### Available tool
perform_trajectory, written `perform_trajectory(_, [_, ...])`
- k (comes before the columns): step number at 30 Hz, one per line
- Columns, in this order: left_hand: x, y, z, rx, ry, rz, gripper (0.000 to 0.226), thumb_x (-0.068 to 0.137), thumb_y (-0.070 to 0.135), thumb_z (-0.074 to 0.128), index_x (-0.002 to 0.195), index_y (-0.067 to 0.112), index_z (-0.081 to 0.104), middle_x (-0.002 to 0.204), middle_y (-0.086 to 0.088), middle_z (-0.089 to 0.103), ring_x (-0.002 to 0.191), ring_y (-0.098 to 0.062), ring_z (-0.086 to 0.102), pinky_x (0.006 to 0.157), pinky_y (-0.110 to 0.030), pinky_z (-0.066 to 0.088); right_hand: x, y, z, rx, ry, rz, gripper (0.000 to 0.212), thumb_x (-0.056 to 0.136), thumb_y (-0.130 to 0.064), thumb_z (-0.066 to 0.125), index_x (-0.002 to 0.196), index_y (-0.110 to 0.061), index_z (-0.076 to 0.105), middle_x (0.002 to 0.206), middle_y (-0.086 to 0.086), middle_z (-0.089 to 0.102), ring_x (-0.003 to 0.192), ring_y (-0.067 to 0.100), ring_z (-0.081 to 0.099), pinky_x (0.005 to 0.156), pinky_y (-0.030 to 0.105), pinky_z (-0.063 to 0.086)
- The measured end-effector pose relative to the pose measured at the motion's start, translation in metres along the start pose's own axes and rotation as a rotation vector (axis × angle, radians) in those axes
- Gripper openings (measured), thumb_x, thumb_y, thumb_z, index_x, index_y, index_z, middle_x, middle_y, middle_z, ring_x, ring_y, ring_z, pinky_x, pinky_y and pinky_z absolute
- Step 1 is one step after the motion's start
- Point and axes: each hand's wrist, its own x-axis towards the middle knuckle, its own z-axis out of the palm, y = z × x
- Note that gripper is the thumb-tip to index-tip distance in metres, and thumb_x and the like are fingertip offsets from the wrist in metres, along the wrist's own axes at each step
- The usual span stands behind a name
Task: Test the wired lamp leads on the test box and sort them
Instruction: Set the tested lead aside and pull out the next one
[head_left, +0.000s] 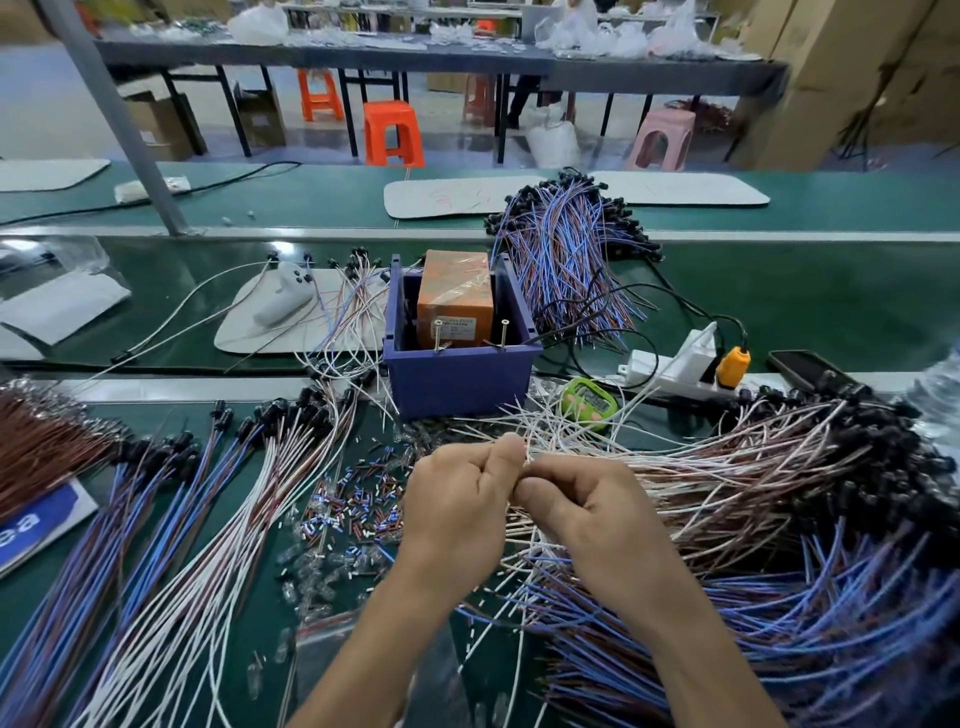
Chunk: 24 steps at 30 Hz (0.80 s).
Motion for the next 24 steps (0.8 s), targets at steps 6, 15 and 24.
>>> perform_trajectory(6, [0.002, -0.003, 0.004, -0.242, -0.004, -0.057, 0.056, 0.088, 0.053, 0.053, 0.055, 0.009, 0.044, 0.049, 0.012, 0.031, 0.051, -0.009, 0.028, 0.052, -0.033, 0.027, 0.0, 0.005, 0.012, 0.094, 0.087, 0.019, 0.018, 0.096, -0.018, 0.066, 0.083, -0.026, 0.077, 0.055, -0.012, 0.053, 0.052, 0.004, 0.041, 0.052, 0.017, 0.034])
perform_trajectory(15, [0.001, -0.008, 0.003, -0.362, -0.072, -0.04, 0.055, 0.093, 0.045, 0.055, 0.057, 0.004, 0.058, 0.049, -0.019, 0.051, 0.049, -0.019, 0.045, 0.048, -0.039, 0.04, 0.0, 0.007, 0.006, 0.056, 0.012, 0.04, 0.02, 0.094, -0.031, 0.062, 0.083, -0.021, 0.076, 0.058, 0.002, 0.063, 0.049, 0.006, 0.041, 0.051, 0.02, 0.034])
perform_trajectory(24, [0.004, -0.018, 0.004, -0.005, 0.024, 0.099, 0.048, 0.097, 0.04, 0.055, 0.049, 0.035, 0.054, 0.042, 0.013, 0.042, 0.043, -0.006, 0.038, 0.045, -0.014, 0.025, 0.001, 0.022, 0.013, -0.053, 0.051, 0.067, 0.025, 0.1, -0.027, 0.062, 0.078, -0.021, 0.073, 0.062, -0.001, 0.067, 0.05, 0.003, 0.044, 0.052, 0.022, 0.034])
